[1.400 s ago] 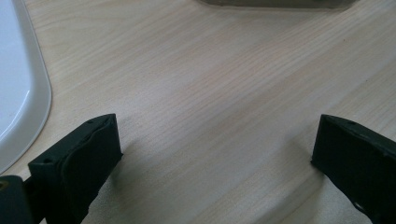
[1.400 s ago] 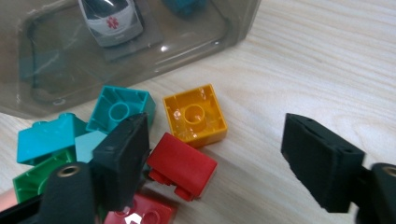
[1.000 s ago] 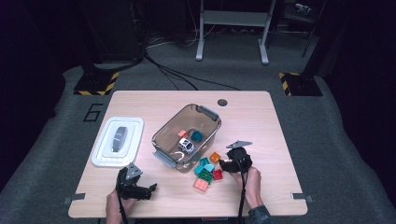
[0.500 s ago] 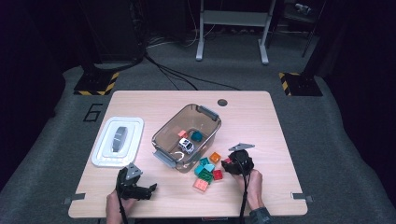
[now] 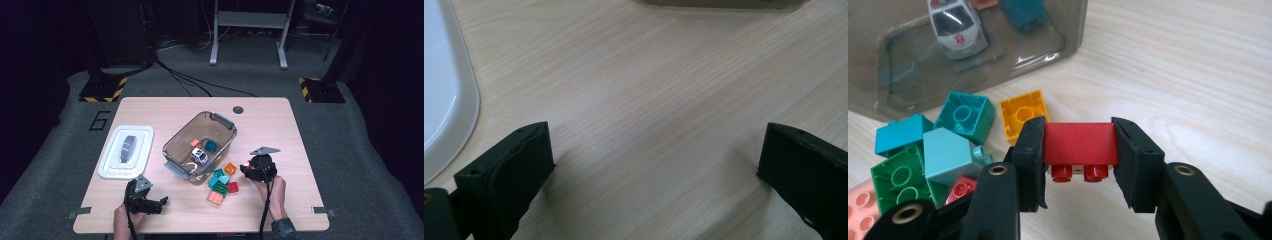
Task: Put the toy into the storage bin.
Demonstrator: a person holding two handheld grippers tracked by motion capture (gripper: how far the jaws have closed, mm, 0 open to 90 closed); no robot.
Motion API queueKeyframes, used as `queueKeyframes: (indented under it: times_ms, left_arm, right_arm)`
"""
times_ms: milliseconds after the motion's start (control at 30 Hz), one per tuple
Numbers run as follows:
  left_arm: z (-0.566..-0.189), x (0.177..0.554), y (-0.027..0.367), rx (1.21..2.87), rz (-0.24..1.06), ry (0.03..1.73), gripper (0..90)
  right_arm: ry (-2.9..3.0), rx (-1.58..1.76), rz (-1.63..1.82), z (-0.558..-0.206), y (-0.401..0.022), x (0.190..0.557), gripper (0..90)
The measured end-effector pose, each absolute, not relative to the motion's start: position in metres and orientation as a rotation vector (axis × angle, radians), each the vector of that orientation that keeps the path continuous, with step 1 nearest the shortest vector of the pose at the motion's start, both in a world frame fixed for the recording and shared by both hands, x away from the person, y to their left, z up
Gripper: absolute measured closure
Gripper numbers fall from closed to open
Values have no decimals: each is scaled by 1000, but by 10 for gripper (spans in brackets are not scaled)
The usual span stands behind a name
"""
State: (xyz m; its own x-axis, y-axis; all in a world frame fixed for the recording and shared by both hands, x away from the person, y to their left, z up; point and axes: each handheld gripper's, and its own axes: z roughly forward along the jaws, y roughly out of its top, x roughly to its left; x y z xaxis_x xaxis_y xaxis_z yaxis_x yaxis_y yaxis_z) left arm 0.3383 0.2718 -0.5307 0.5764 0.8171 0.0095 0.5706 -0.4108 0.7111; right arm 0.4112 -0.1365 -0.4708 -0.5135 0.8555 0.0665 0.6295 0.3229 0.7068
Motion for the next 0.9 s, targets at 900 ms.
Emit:
queueKeyframes:
  times_ms: [900]
  left_arm:
    - [-531, 338, 271, 2123, 477, 1104, 9]
  right_arm:
    - [2261, 1294, 997, -433, -139, 431, 588]
